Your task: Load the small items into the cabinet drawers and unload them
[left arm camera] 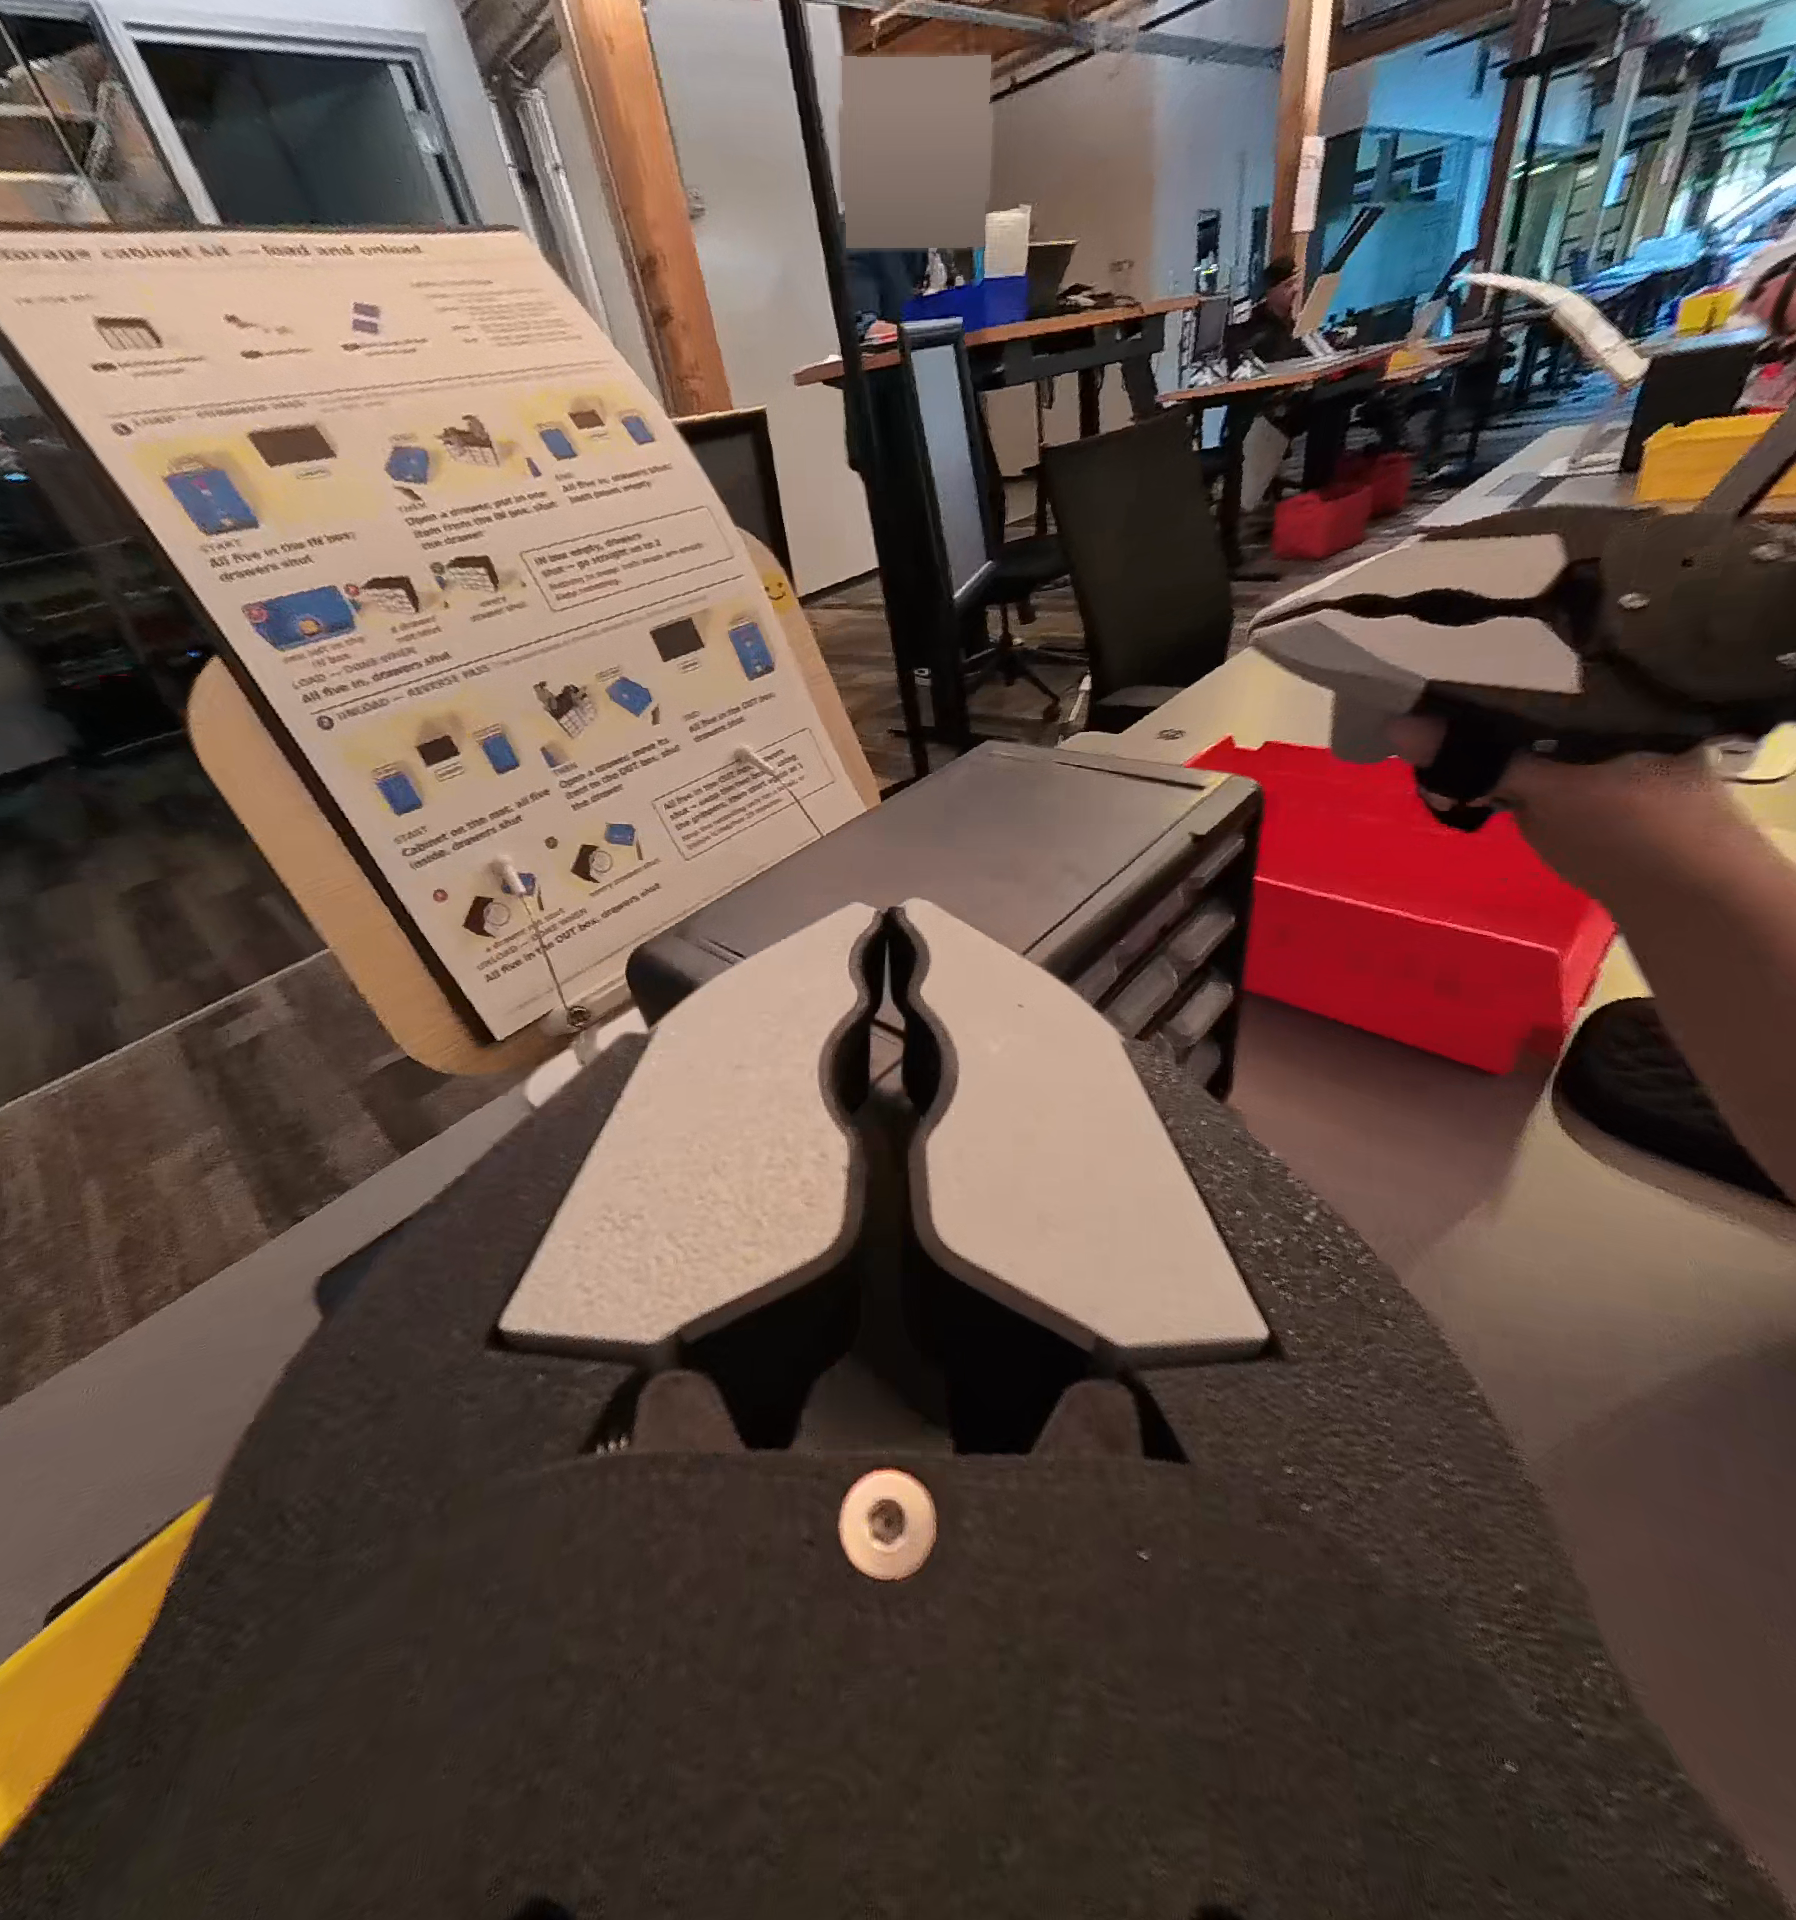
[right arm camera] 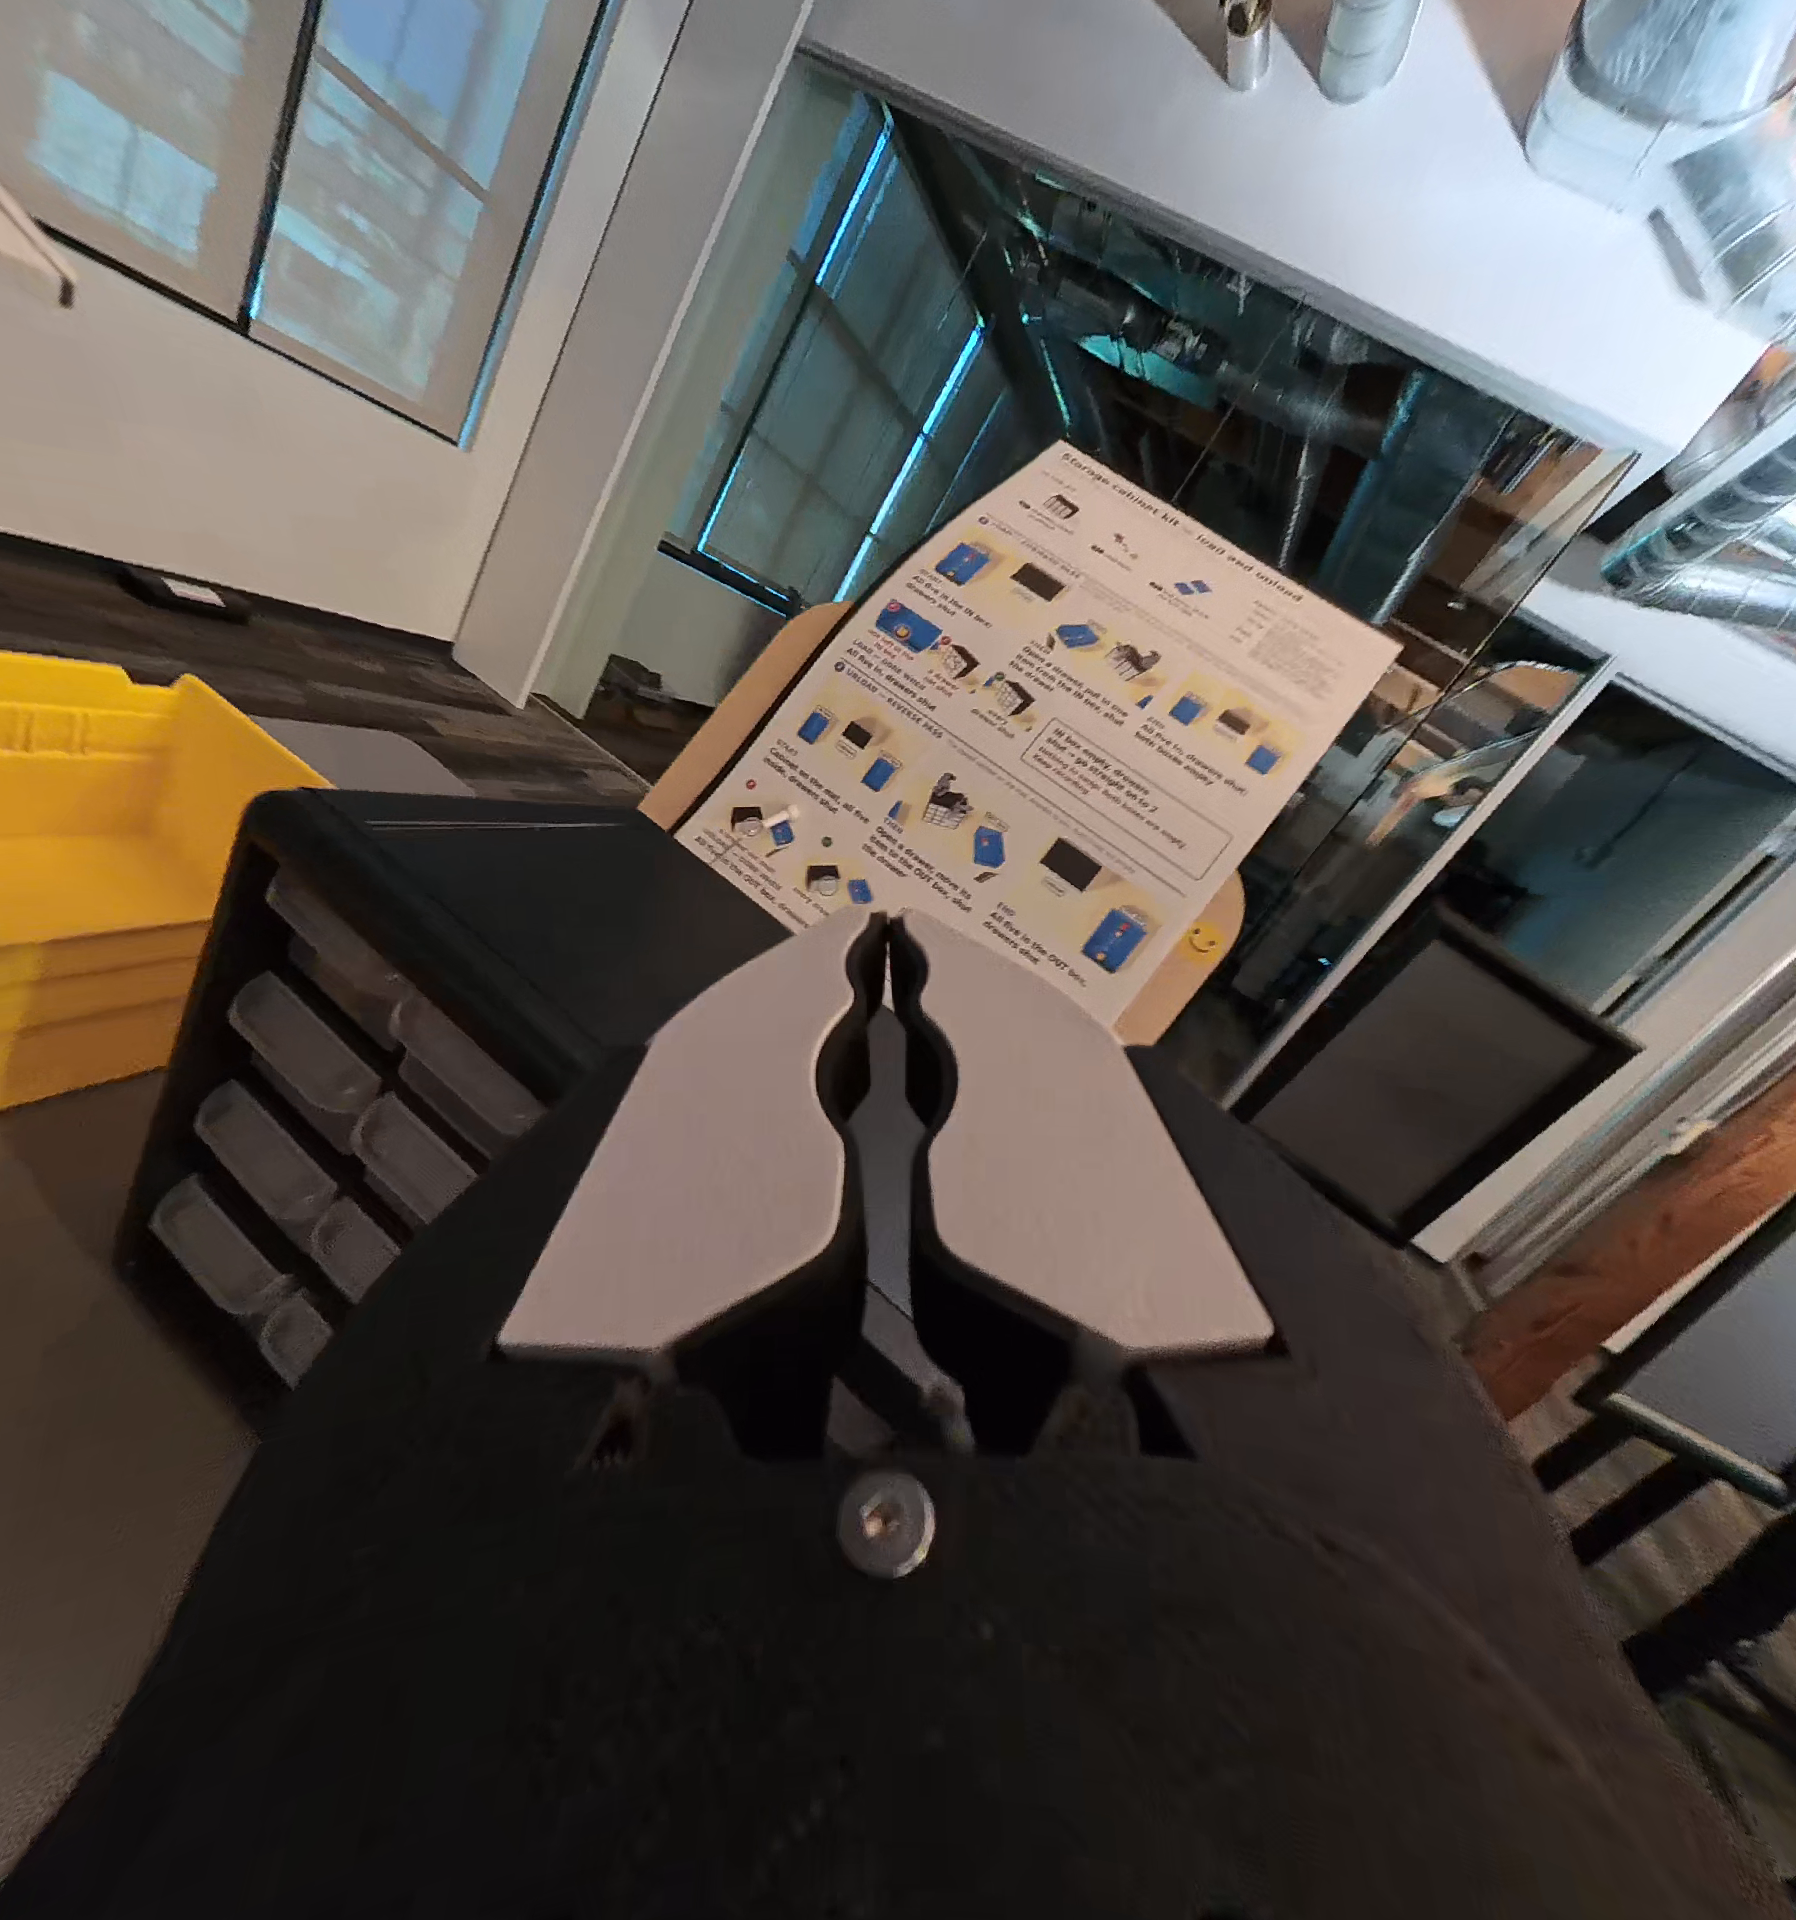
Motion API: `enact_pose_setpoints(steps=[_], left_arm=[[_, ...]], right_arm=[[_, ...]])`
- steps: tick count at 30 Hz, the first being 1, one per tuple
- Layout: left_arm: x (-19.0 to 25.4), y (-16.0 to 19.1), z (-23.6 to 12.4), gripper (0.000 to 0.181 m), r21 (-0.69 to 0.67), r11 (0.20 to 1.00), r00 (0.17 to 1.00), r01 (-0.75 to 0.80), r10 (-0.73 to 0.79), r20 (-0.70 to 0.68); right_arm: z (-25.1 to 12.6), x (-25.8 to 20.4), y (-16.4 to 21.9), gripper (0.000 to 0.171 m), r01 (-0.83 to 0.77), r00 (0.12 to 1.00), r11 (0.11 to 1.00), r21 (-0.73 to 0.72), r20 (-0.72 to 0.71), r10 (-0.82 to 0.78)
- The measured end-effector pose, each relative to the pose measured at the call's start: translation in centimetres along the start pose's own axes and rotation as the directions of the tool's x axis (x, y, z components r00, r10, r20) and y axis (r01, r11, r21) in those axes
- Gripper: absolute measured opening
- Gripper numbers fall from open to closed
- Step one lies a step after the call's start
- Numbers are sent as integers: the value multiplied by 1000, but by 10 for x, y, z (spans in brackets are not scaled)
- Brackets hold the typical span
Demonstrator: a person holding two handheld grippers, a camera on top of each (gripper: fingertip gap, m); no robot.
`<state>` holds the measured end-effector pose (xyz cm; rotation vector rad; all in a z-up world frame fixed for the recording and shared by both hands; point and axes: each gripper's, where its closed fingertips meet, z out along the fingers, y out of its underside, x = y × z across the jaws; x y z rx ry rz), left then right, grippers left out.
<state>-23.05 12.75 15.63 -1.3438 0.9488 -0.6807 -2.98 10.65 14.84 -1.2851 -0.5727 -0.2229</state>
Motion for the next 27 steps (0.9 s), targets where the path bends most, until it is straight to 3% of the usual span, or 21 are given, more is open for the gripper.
enact_pose_setpoints(steps=[3, 8, 13, 20, 27], left_arm=[[7, -2, 7, 0, 10, 1000, 1000, -28, 28, 2], [26, -8, 13, 0, 31, 999, 998, -27, 29, -53], [30, -9, 15, 0, 22, 998, 998, -67, 67, -10], [40, -30, 5, 0, 143, 988, 995, 52, -40, -87], [41, -39, -5, 0, 186, 975, 984, 120, -92, -151]], right_arm=[[-5, 6, -2, 1, 19, 1000, 1000, 0, -14, -19], [-16, 9, -23, 1, -142, 989, 982, 123, 58, 136], [-23, 26, -19, 1, -196, 980, 975, 108, 38, 193], [-43, 53, -30, 1, -299, 954, 938, 176, 21, 300], [-51, 70, -37, 1, -225, 961, 933, 280, -96, 260]])
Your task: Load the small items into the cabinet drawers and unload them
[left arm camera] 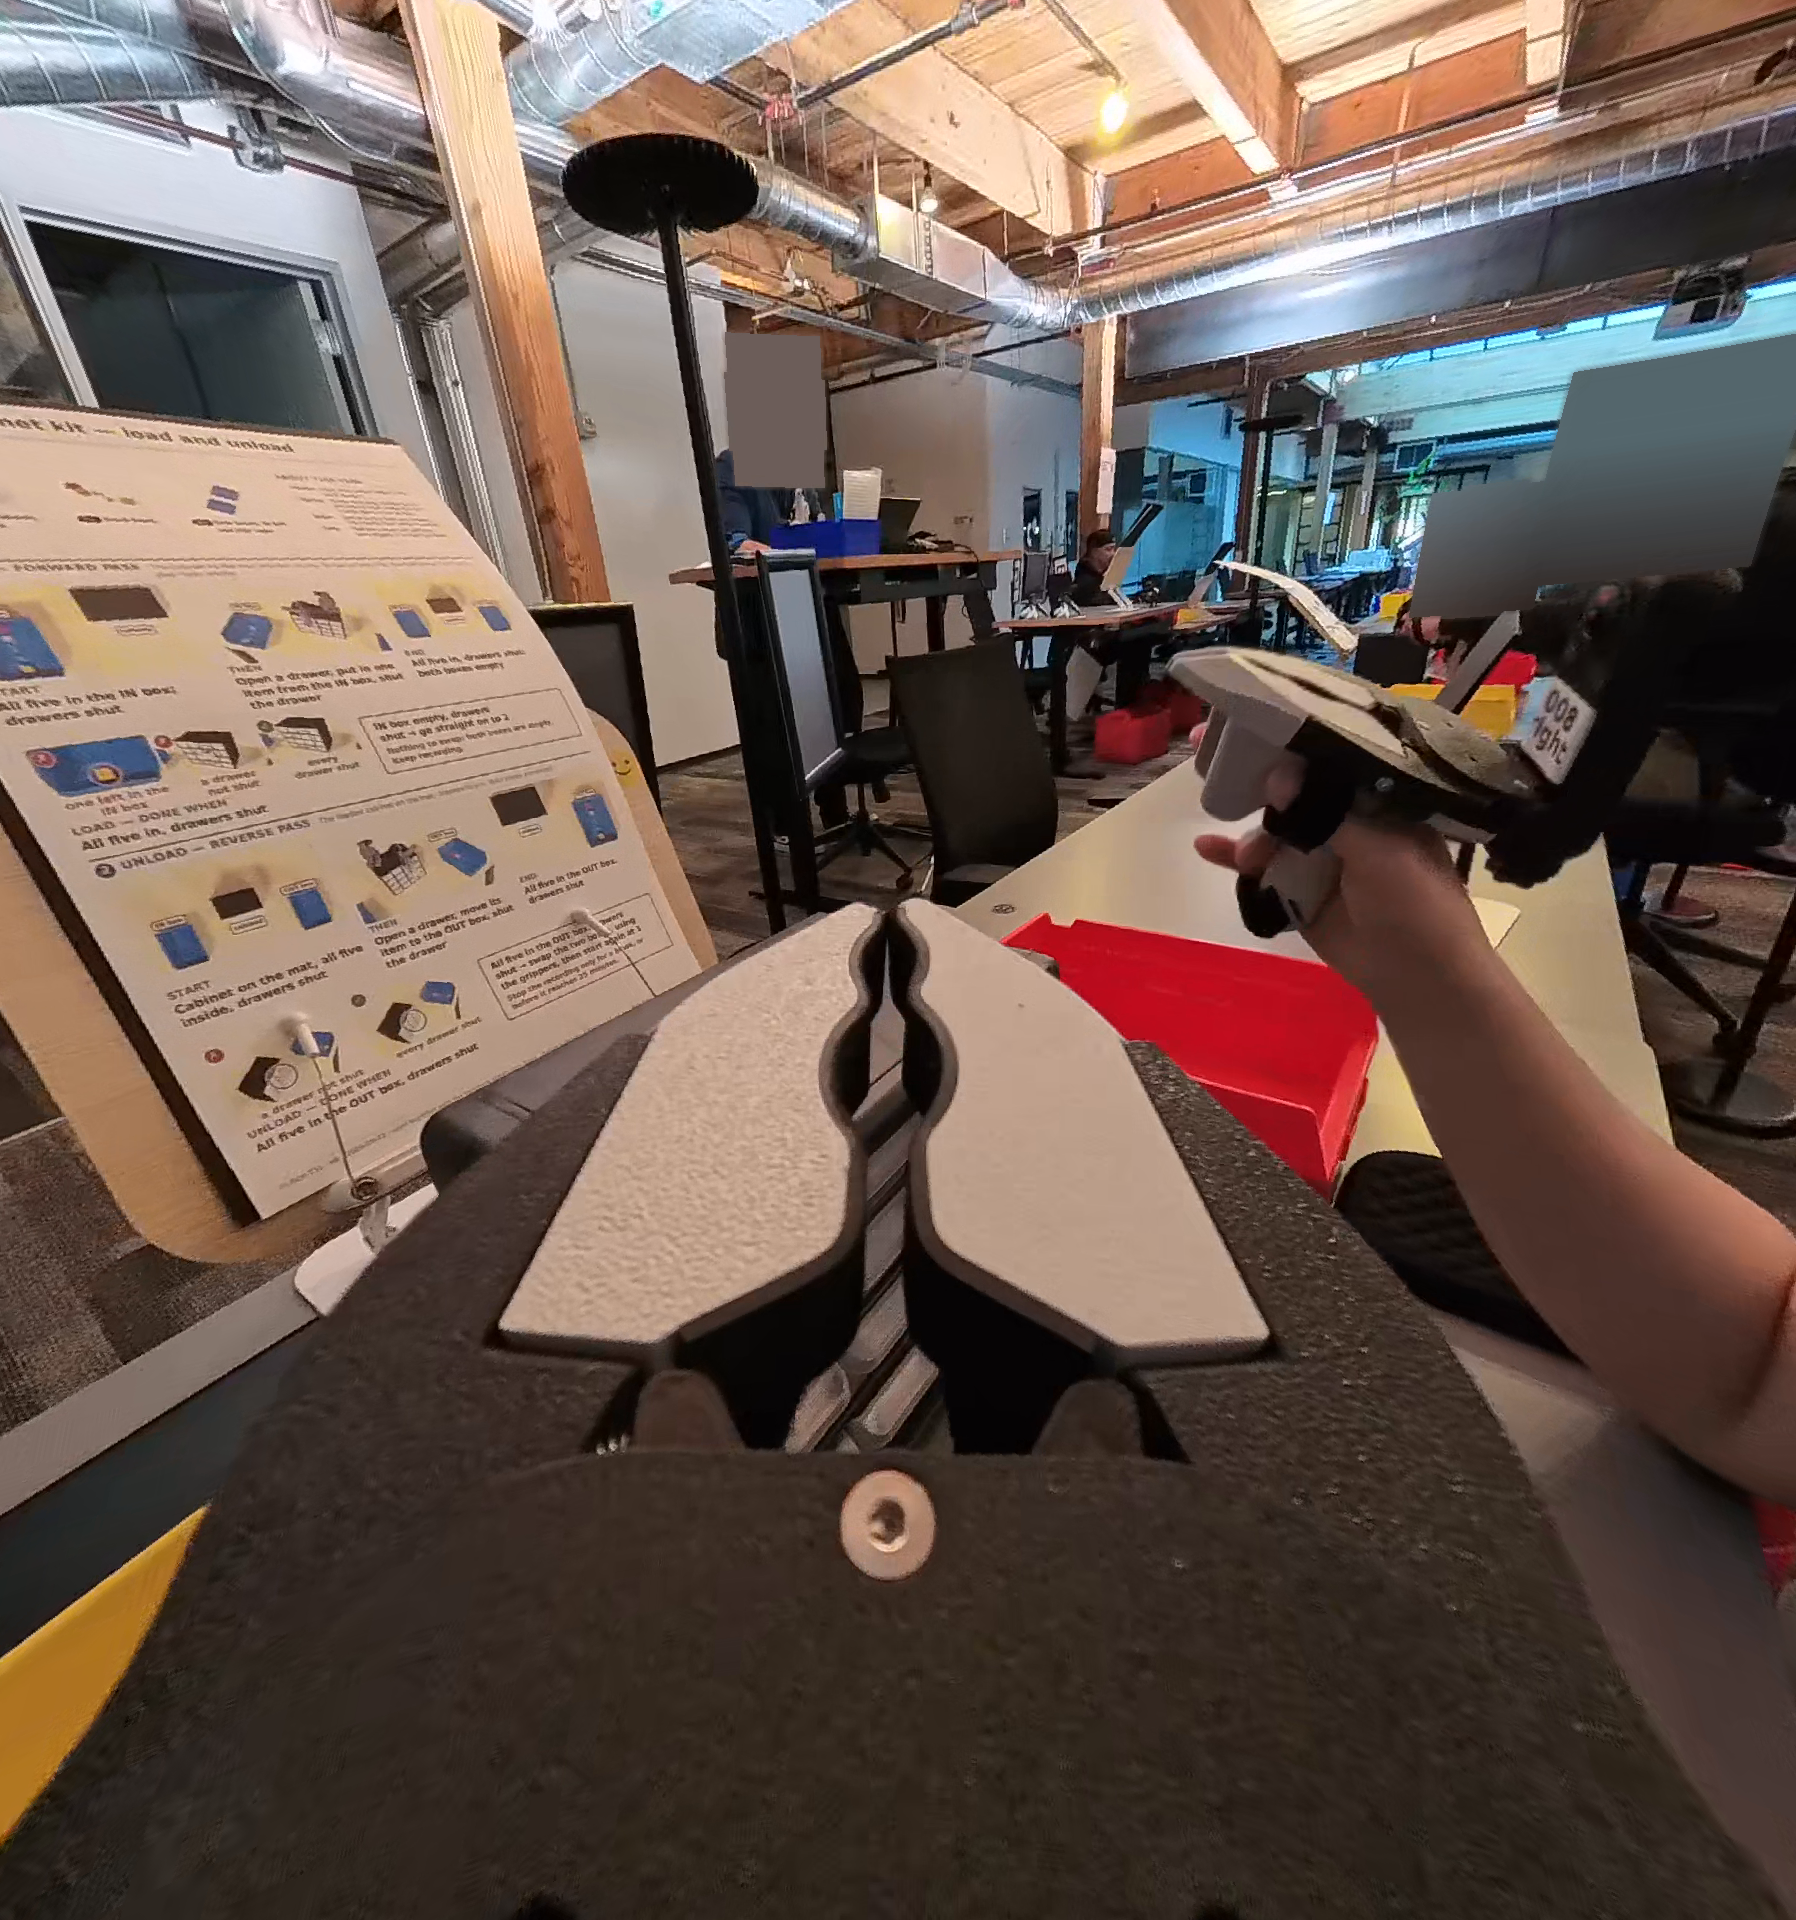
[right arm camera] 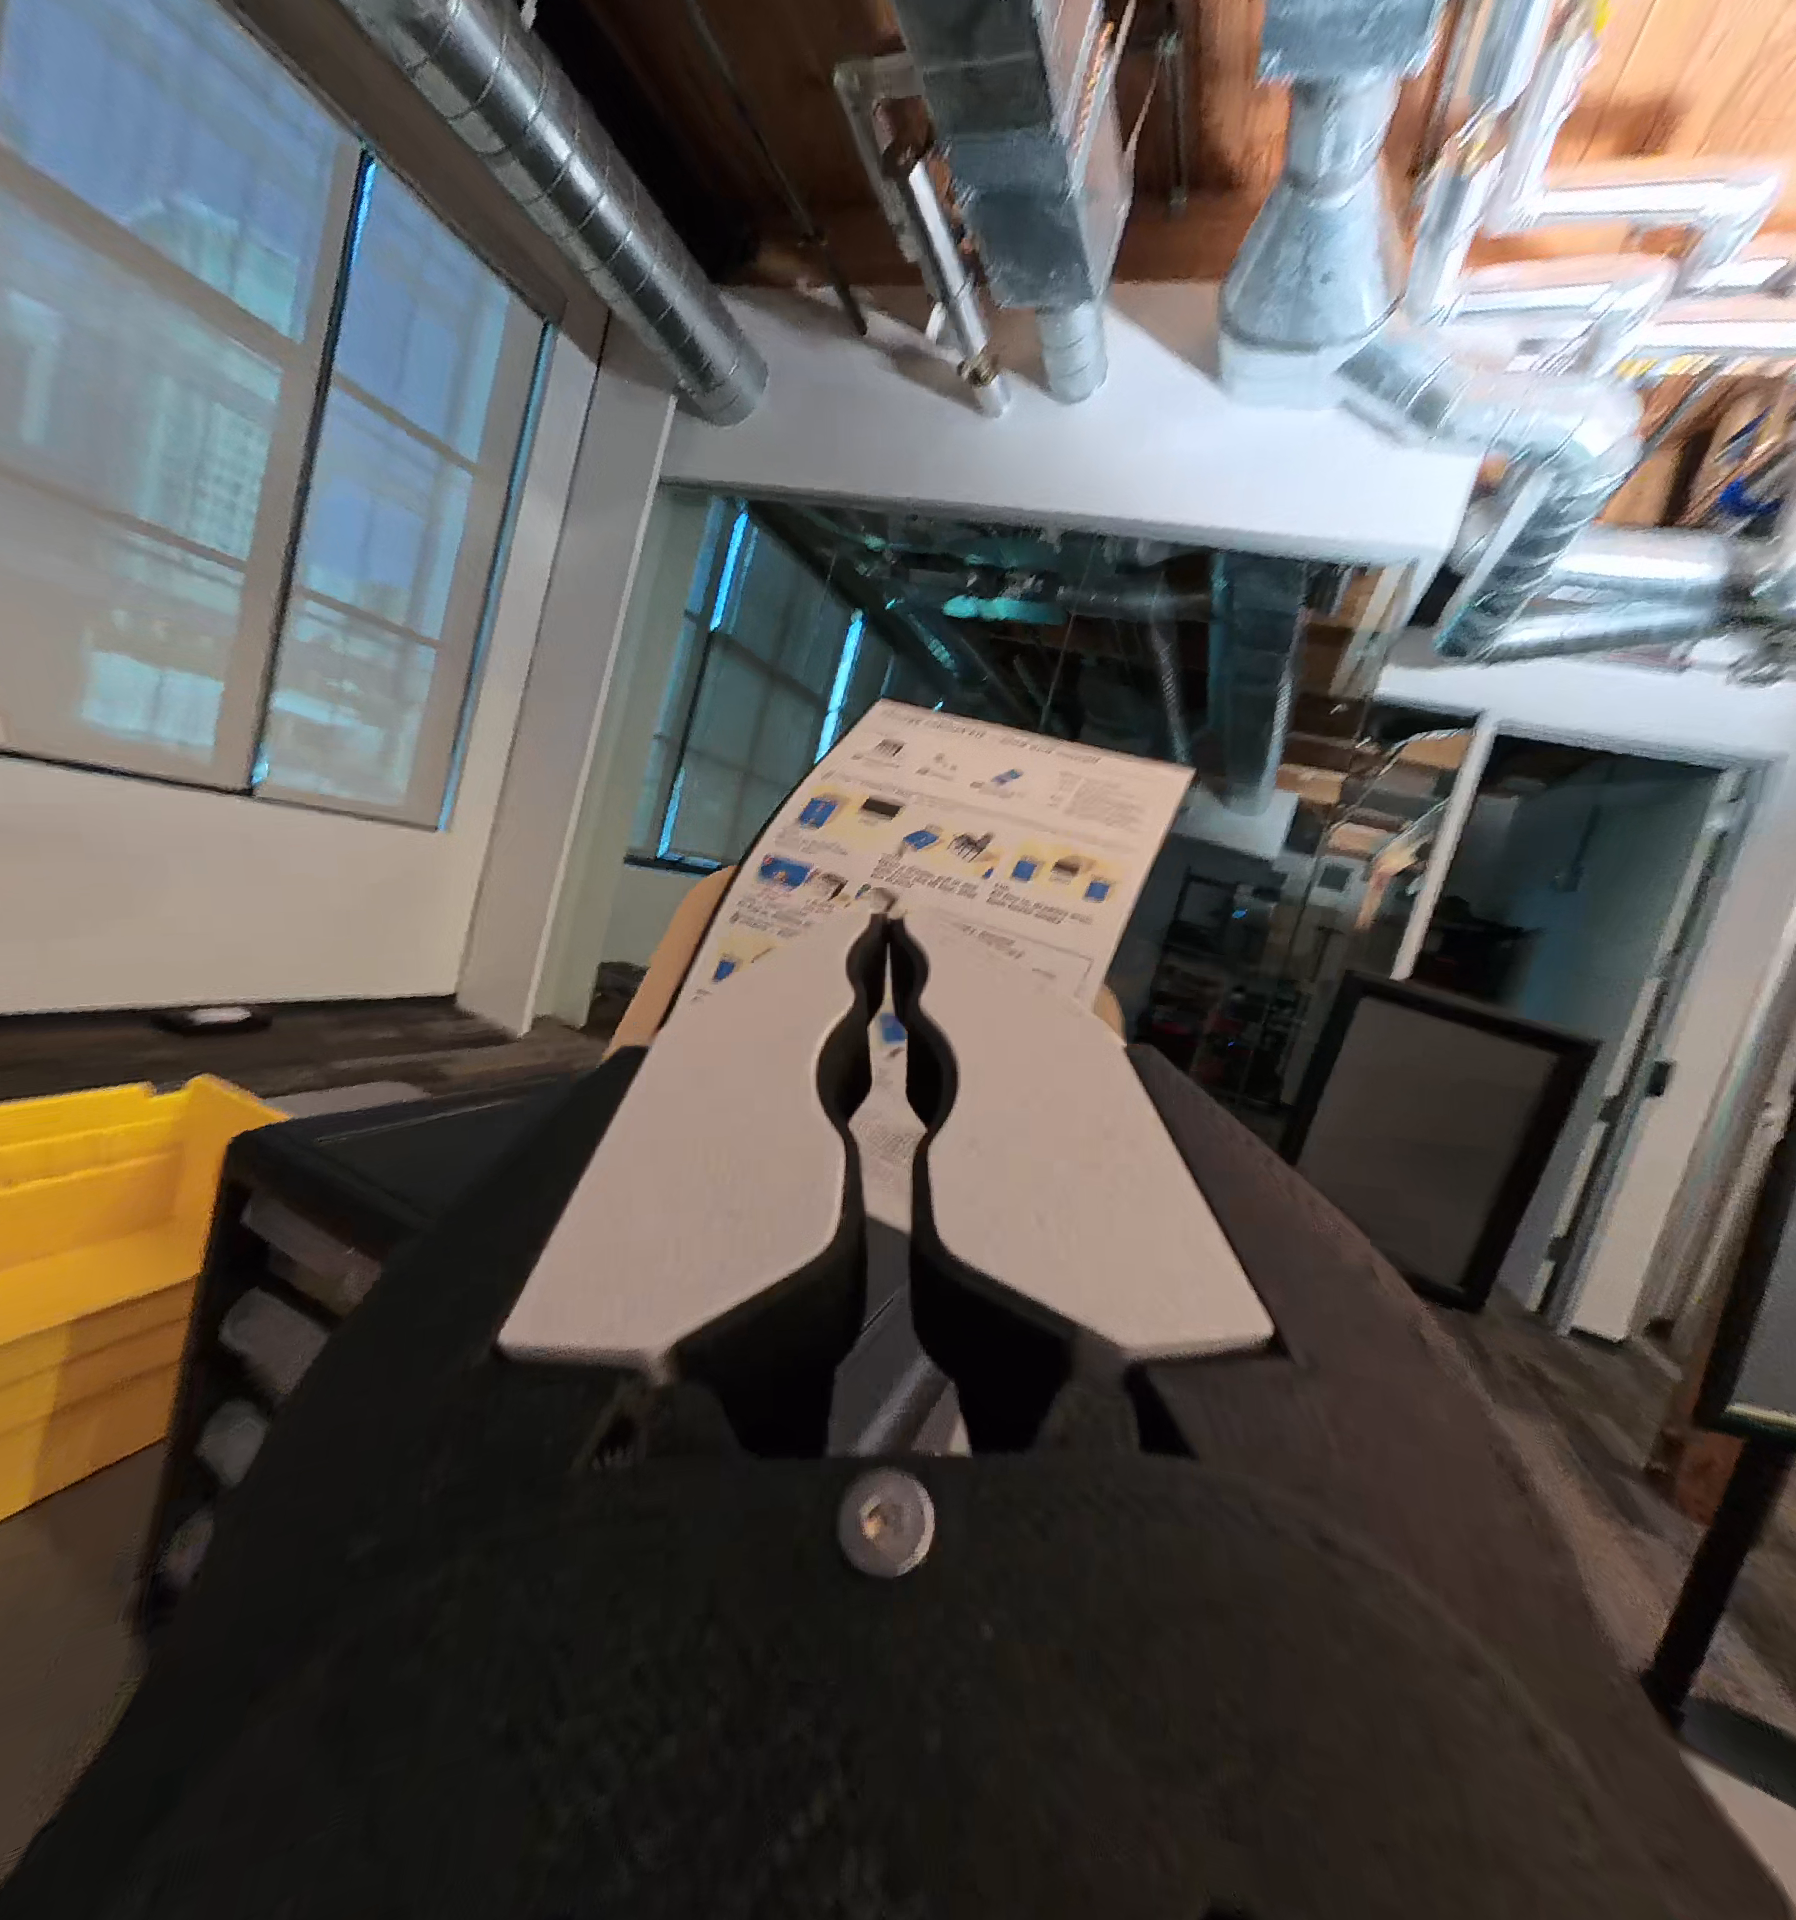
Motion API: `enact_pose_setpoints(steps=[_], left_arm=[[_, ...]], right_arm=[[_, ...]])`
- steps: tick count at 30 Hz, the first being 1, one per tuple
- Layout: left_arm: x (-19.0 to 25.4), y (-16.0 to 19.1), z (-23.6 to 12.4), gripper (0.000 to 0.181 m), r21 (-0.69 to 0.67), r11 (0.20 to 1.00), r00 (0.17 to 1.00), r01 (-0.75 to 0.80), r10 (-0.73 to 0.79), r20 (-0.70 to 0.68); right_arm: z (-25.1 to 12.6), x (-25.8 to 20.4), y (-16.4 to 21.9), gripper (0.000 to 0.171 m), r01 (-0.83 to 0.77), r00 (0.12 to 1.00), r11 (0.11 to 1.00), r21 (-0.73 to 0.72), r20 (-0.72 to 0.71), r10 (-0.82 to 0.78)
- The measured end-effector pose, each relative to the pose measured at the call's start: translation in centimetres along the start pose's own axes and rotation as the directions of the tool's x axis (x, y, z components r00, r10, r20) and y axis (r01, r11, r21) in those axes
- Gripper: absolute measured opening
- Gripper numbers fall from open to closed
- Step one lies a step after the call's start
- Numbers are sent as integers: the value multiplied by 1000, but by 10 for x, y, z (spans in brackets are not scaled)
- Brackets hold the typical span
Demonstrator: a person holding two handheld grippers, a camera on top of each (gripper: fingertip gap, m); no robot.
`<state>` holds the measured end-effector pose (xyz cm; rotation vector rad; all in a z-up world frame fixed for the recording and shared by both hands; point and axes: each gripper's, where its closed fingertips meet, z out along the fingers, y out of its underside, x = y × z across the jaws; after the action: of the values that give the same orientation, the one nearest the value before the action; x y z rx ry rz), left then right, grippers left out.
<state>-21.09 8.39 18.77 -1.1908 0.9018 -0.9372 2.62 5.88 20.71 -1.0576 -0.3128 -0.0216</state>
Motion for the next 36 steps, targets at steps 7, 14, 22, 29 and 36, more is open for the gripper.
enact_pose_setpoints(steps=[7, 14, 22, 29, 36], left_arm=[[-2, 3, 1, 0, -14, 1000, 1000, 1, -1, -4], [-2, 7, 3, 0, -34, 999, 1000, -20, 20, 2], [-1, 10, 5, 0, -48, 998, 1000, -29, 29, 2], [0, 10, 6, 0, -52, 998, 999, -33, 33, 2], [0, 11, 7, 0, -53, 998, 999, -33, 33, 2]], right_arm=[[-8, -4, -21, 1, 69, 997, 990, 121, -53, -63], [2, -9, 5, 1, 53, 999, 999, -9, 8, -53], [4, -11, 10, 1, 53, 998, 998, -40, 29, -52], [6, -13, 18, 1, 39, 998, 996, -76, 55, -35], [9, -17, 24, 1, 48, 997, 993, -107, 72, -40]])
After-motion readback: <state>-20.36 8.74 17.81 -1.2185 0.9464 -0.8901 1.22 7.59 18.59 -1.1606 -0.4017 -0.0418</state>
